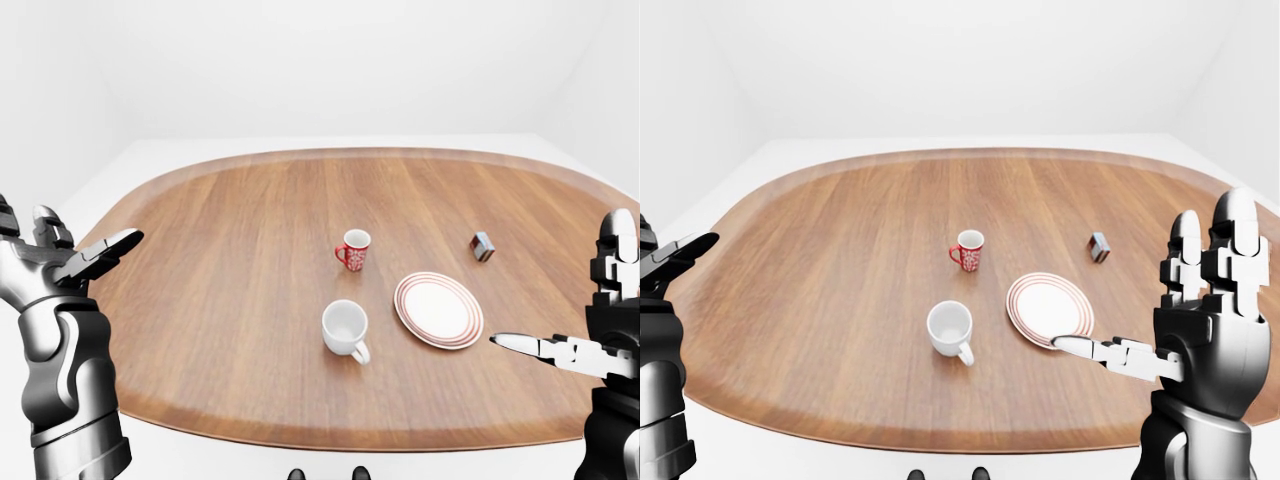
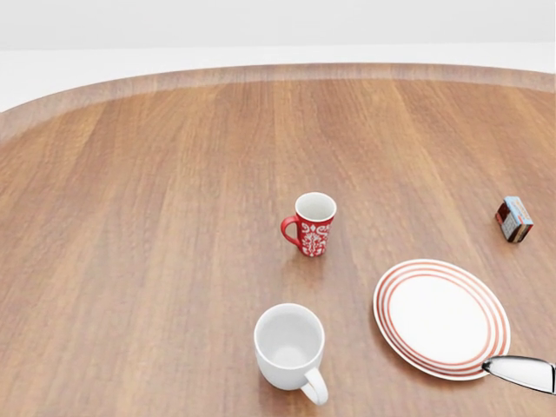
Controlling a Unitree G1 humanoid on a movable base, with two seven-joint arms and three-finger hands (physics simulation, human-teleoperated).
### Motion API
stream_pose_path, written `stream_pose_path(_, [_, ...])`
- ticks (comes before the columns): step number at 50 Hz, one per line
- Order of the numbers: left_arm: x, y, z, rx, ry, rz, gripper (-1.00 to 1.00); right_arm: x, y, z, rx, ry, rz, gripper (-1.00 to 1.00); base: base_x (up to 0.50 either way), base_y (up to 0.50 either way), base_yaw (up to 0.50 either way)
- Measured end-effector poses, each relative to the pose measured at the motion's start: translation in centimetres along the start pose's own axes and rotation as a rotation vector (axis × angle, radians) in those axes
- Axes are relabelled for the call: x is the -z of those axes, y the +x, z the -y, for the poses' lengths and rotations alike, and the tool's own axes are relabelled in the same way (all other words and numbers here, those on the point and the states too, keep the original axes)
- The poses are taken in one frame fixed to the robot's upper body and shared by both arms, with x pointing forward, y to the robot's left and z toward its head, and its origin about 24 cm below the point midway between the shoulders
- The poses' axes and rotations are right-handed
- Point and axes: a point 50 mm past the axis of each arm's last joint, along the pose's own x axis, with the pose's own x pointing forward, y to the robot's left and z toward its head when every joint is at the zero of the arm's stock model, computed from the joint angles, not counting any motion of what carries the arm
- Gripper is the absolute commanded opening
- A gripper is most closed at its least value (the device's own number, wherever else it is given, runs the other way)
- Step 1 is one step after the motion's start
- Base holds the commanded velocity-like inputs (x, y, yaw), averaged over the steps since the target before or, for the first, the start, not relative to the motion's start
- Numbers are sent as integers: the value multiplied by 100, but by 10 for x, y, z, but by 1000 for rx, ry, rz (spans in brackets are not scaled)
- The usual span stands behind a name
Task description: Put the white mug on the plate.
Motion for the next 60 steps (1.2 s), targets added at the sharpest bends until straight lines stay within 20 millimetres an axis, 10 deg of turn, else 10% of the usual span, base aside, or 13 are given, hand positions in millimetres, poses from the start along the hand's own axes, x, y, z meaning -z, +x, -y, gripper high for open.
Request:
stream_pose_path(38, [1,0,2,7,4,-1,100,-11,17,-10,-40,-27,93,100,10,0,0])
stream_pose_path(60, [1,-1,3,12,8,1,100,-35,114,-128,-818,-527,345,100,0,0,0])
